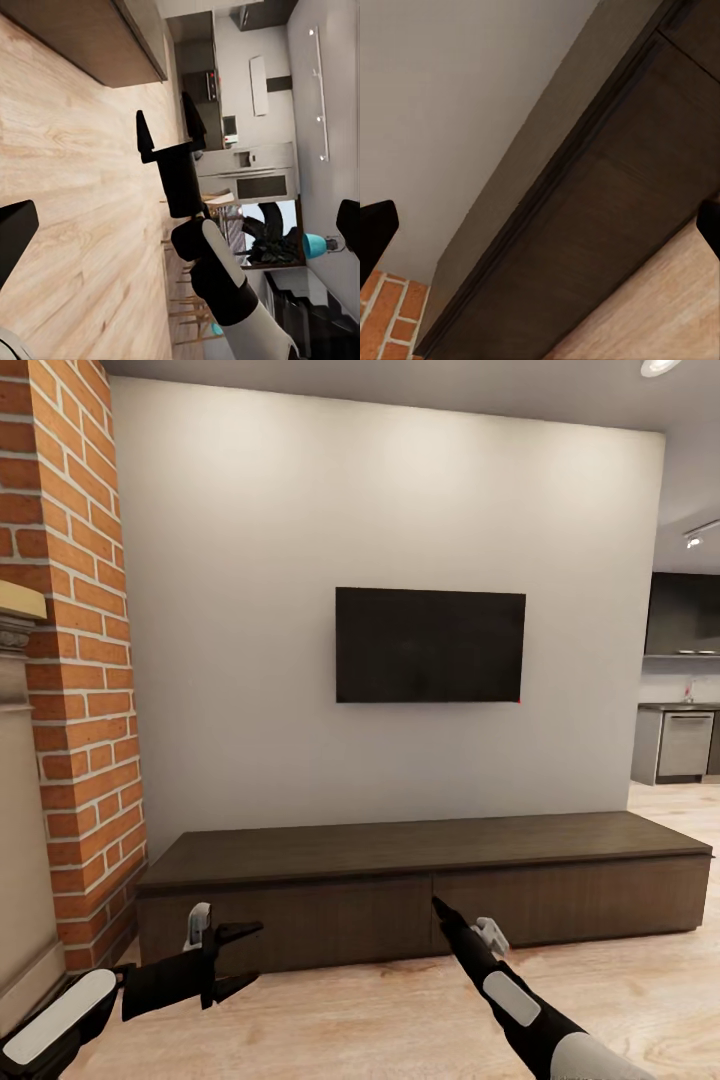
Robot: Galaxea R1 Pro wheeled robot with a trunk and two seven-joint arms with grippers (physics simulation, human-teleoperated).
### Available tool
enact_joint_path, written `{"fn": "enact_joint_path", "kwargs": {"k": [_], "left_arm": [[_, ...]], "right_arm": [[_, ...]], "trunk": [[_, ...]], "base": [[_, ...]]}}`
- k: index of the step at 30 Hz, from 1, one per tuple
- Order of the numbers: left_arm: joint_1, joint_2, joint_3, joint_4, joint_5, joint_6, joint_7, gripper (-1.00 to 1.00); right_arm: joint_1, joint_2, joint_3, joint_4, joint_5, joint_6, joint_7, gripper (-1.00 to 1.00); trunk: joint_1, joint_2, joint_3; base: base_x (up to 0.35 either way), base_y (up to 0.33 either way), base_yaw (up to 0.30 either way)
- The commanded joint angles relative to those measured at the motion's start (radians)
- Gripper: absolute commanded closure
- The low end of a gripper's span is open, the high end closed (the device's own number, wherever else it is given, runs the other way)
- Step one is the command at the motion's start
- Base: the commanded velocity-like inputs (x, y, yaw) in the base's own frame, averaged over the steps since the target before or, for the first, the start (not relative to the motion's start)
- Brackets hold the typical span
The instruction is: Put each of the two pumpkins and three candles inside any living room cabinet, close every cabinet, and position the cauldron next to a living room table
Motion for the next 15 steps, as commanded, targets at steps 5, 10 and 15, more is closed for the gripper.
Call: {"fn": "enact_joint_path", "kwargs": {"k": [5,10,15], "left_arm": [[-0.002,0.002,0.012,0.001,-0.003,0.000,-0.009,-1.00],[-0.002,0.003,0.017,0.001,-0.003,0.000,-0.010,-1.00],[-0.001,0.003,0.021,0.001,-0.001,0.001,-0.010,-1.00]], "right_arm": [[-0.012,0.002,-0.023,-0.001,-0.055,-0.008,0.001,-1.00],[-0.014,0.009,-0.030,0.003,-0.069,-0.012,0.001,-1.00],[-0.014,0.010,-0.032,0.008,-0.077,-0.013,0.001,-1.00]], "trunk": [[0.000,-0.001,-0.001],[0.000,-0.001,-0.001],[0.000,-0.001,-0.001]], "base": [[0.000,0.000,0.000],[0.000,0.000,0.000],[0.000,0.000,0.000]]}}
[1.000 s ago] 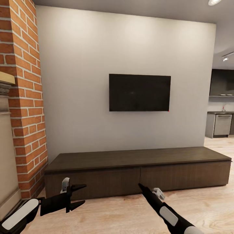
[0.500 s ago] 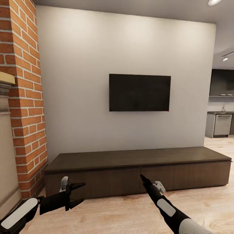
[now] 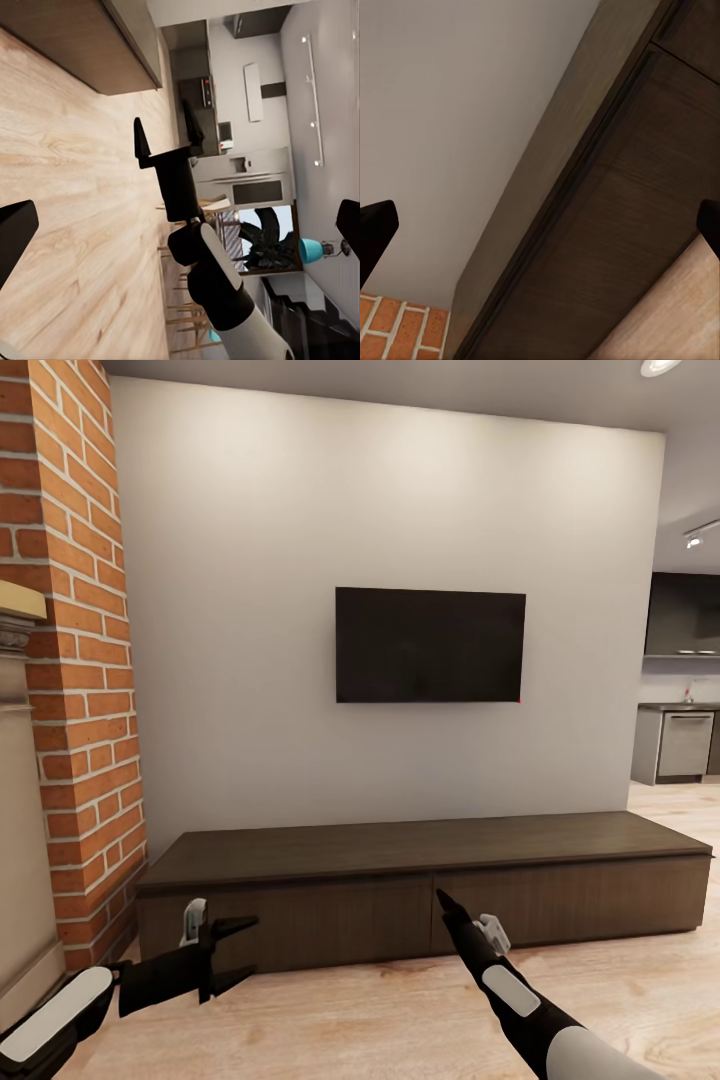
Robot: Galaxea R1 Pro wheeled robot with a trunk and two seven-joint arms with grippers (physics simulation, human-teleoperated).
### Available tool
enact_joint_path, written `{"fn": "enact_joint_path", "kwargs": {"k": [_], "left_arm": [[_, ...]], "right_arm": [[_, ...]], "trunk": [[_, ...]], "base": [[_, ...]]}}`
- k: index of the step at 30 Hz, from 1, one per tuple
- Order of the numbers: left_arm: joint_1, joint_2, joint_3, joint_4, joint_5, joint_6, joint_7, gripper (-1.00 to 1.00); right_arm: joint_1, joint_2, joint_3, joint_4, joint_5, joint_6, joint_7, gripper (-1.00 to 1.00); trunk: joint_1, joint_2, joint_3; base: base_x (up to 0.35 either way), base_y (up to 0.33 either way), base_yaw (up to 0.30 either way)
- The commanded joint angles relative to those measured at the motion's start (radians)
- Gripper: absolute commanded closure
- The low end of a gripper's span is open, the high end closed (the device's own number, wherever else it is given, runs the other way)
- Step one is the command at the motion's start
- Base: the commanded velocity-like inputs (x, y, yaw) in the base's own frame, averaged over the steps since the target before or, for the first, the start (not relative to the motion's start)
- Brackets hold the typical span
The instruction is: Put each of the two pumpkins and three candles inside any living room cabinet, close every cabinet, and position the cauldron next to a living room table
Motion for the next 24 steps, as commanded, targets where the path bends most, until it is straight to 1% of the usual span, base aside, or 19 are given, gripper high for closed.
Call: {"fn": "enact_joint_path", "kwargs": {"k": [1,6,11,13,17,20,24], "left_arm": [[-0.002,0.001,-0.001,0.001,-0.002,0.000,-0.008,-1.00],[-0.001,0.003,0.016,0.003,-0.003,0.000,-0.009,-1.00],[-0.001,0.003,0.022,0.022,0.000,0.000,-0.009,-1.00],[-0.001,0.003,0.023,0.024,0.000,0.000,-0.009,-1.00],[-0.001,0.003,0.023,0.025,0.000,0.001,-0.009,-1.00],[-0.001,0.003,0.023,0.025,0.000,0.000,-0.009,-1.00],[-0.001,0.004,0.023,0.025,0.001,0.001,-0.009,-1.00]], "right_arm": [[-0.001,-0.001,0.008,0.002,-0.011,-0.005,0.003,-1.00],[-0.001,0.000,0.008,0.003,-0.017,-0.005,0.003,-1.00],[-0.001,0.000,0.007,0.004,-0.022,-0.004,0.003,-1.00],[-0.001,0.000,0.007,0.003,-0.035,-0.003,0.003,-1.00],[-0.001,0.000,0.008,0.003,-0.122,0.008,0.005,-1.00],[-0.001,0.000,0.008,0.003,-0.154,0.012,0.004,-1.00],[-0.001,0.000,0.008,0.004,-0.181,0.036,0.002,-1.00]], "trunk": [[0.000,-0.001,-0.001],[0.000,-0.001,-0.001],[0.000,-0.001,-0.001],[0.000,-0.001,-0.001],[0.000,-0.001,-0.001],[0.000,-0.001,-0.001],[0.000,-0.001,-0.001]], "base": [[0.000,0.000,0.000],[0.068,0.019,0.000],[0.278,0.042,0.000],[0.324,0.009,0.000],[0.325,0.003,0.000],[0.182,0.001,0.000],[0.052,0.000,0.000]]}}
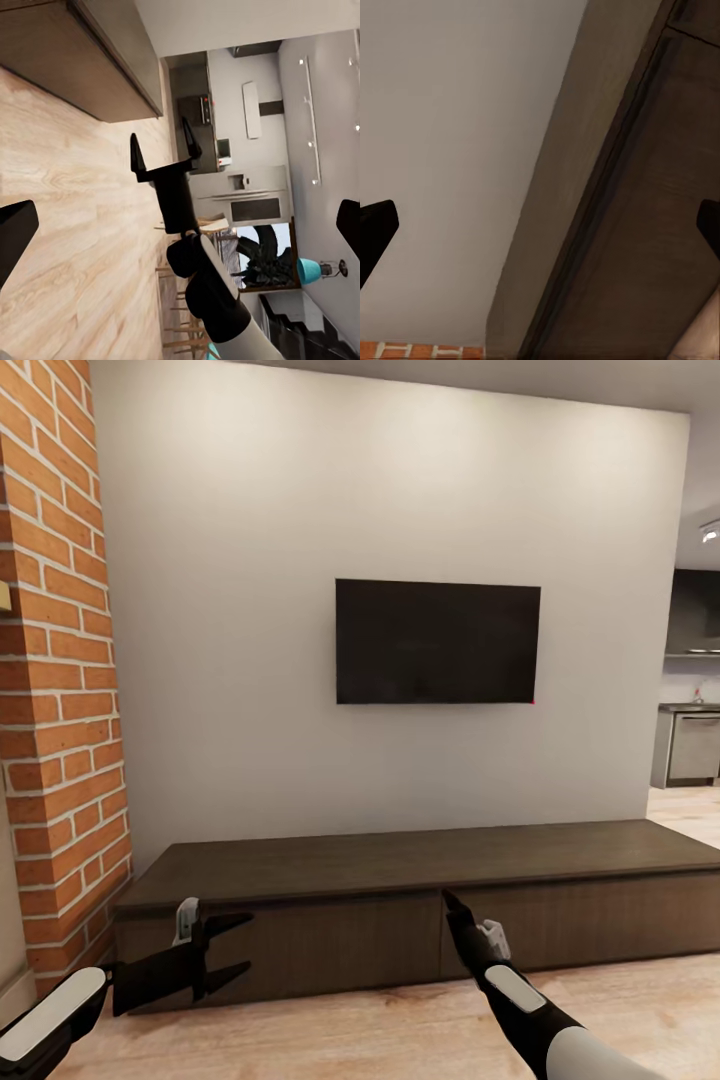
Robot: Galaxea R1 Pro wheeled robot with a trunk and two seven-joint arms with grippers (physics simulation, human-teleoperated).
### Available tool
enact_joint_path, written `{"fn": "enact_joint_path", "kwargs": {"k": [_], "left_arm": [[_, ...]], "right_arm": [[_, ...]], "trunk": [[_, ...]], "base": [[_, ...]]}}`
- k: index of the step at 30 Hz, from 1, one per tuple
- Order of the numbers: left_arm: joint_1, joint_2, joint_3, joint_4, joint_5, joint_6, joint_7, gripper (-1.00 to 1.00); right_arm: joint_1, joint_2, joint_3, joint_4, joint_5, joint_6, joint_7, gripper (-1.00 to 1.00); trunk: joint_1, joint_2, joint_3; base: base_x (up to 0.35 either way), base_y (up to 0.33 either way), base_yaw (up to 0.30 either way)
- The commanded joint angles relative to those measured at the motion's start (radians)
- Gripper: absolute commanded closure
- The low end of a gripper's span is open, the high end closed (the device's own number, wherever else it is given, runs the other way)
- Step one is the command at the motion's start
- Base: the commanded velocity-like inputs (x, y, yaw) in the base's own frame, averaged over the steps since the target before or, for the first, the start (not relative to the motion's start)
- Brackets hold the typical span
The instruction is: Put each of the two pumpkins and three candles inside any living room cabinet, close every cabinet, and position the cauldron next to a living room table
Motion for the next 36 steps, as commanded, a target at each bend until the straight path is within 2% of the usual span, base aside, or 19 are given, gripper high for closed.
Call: {"fn": "enact_joint_path", "kwargs": {"k": [1,5,7,10,14,18,21,25,36], "left_arm": [[-0.001,0.002,-0.003,0.001,-0.002,0.000,-0.008,-1.00],[-0.002,0.003,-0.003,0.001,-0.002,0.000,-0.008,-1.00],[-0.001,0.003,-0.003,0.001,-0.002,0.000,-0.008,-1.00],[-0.001,0.003,-0.003,0.001,-0.002,0.000,-0.008,-1.00],[-0.001,0.003,-0.003,0.001,-0.002,0.000,-0.008,-1.00],[-0.001,0.003,-0.003,0.009,-0.001,0.000,-0.008,-1.00],[-0.001,0.002,-0.003,0.012,-0.001,0.000,-0.008,-1.00],[-0.002,0.003,-0.003,0.013,-0.001,0.000,-0.008,-1.00],[-0.001,0.003,-0.003,0.014,-0.001,-0.001,-0.008,-1.00]], "right_arm": [[-0.001,-0.001,0.009,0.000,-0.027,0.012,0.003,-1.00],[-0.001,-0.001,0.009,0.001,-0.090,0.068,0.003,-1.00],[-0.001,-0.001,0.009,0.002,-0.102,0.085,0.003,-1.00],[-0.001,-0.001,0.009,0.003,-0.111,0.100,-0.005,-1.00],[-0.001,-0.001,0.011,0.001,-0.106,0.104,-0.073,-1.00],[-0.001,-0.001,0.009,0.000,-0.116,0.108,-0.089,-1.00],[-0.001,-0.001,0.008,-0.003,-0.155,0.169,-0.058,-1.00],[-0.001,-0.001,0.009,0.000,-0.177,0.239,-0.015,-1.00],[-0.001,-0.004,0.007,0.002,-0.183,0.256,0.001,-1.00]], "trunk": [[0.000,-0.001,-0.001],[0.000,-0.001,-0.001],[0.000,-0.001,-0.001],[0.000,-0.001,-0.001],[0.000,-0.001,-0.001],[0.000,-0.001,-0.001],[0.000,-0.001,-0.001],[0.000,-0.001,-0.001],[0.000,-0.001,-0.001]], "base": [[0.018,0.000,0.000],[0.008,0.000,0.000],[0.003,0.000,0.000],[0.000,0.000,0.000],[0.000,0.000,0.000],[0.000,0.000,0.000],[0.000,0.000,0.000],[0.000,0.000,0.000],[0.154,0.000,0.000]]}}
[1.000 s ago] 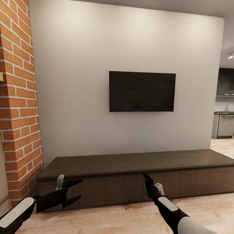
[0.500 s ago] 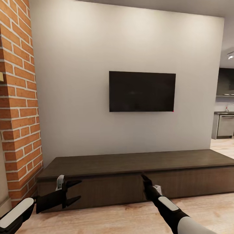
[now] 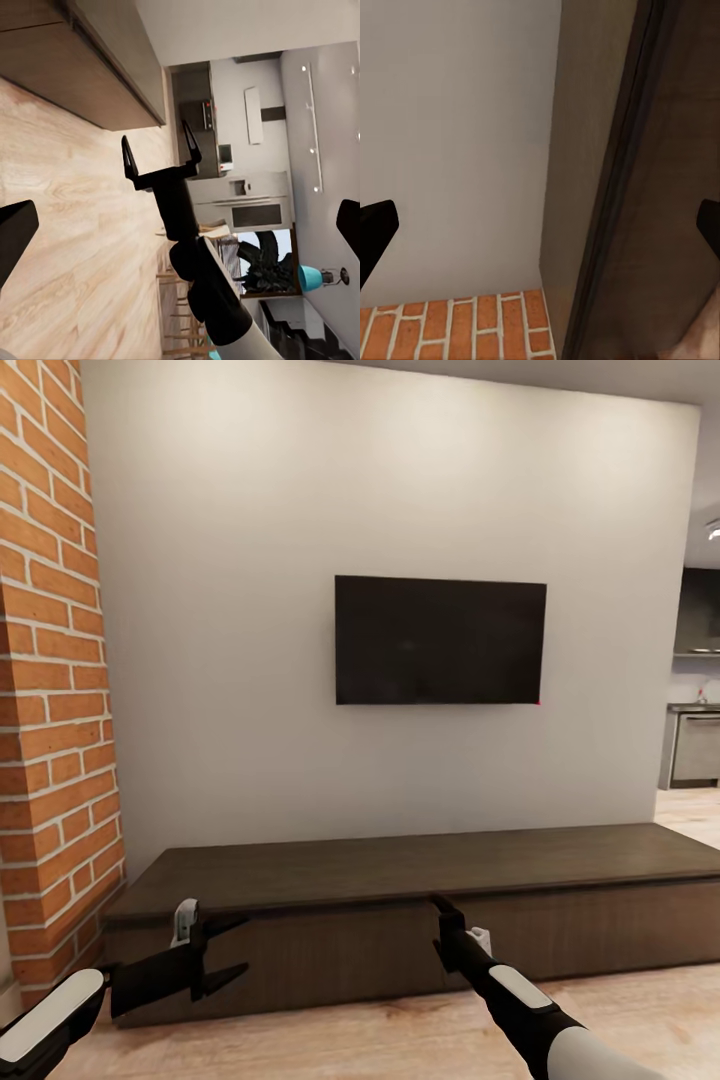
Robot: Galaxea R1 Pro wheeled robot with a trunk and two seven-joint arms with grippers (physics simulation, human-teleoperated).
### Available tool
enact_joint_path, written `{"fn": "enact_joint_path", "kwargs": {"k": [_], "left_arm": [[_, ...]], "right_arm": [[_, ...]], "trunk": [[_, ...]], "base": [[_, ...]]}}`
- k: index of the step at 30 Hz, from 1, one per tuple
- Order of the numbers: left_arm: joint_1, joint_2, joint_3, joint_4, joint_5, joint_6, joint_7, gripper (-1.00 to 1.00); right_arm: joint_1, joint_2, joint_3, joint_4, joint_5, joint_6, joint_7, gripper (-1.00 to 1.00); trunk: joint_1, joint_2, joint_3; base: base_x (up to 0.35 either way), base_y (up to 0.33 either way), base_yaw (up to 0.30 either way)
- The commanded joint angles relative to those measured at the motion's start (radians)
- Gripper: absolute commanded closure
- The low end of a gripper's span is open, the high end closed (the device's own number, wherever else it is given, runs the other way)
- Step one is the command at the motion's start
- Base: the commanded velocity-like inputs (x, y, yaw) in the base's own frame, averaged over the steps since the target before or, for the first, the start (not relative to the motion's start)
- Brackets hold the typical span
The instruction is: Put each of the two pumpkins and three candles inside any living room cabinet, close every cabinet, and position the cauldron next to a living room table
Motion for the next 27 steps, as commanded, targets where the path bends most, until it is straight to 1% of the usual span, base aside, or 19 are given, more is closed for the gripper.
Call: {"fn": "enact_joint_path", "kwargs": {"k": [1,5,10,15,23,25,27], "left_arm": [[-0.001,0.001,-0.004,0.001,-0.002,0.000,-0.008,-1.00],[-0.001,0.001,-0.004,0.001,-0.003,-0.001,-0.008,-1.00],[-0.001,0.001,-0.004,0.001,-0.002,-0.001,-0.008,-1.00],[-0.001,0.001,-0.004,0.001,-0.002,-0.001,-0.008,-1.00],[-0.002,0.003,-0.004,0.001,-0.001,-0.001,-0.009,-1.00],[-0.002,0.003,-0.004,0.002,-0.001,-0.001,-0.009,-1.00],[-0.002,0.004,-0.004,0.002,-0.001,-0.001,-0.010,-1.00]], "right_arm": [[-0.001,-0.001,0.007,0.001,-0.010,0.002,0.004,-1.00],[-0.001,0.000,0.007,0.001,-0.010,0.001,0.004,-1.00],[-0.001,0.001,0.007,0.002,-0.010,-0.001,0.003,-1.00],[-0.001,0.001,0.006,0.002,-0.011,-0.001,0.003,-1.00],[-0.001,0.001,0.005,0.002,-0.013,-0.002,0.004,-1.00],[-0.001,0.001,0.005,0.002,-0.013,-0.008,0.024,-1.00],[-0.001,0.001,0.005,0.003,-0.012,-0.016,0.051,-1.00]], "trunk": [[0.000,-0.001,-0.001],[0.000,-0.001,-0.001],[0.000,-0.001,-0.001],[0.000,-0.001,-0.001],[0.000,-0.001,-0.001],[0.000,-0.001,-0.001],[0.008,-0.015,-0.008]], "base": [[0.135,0.000,0.000],[0.227,0.000,0.000],[0.109,0.000,0.000],[0.238,0.000,0.000],[0.036,0.000,0.000],[0.002,0.000,0.000],[0.001,0.000,0.000]]}}
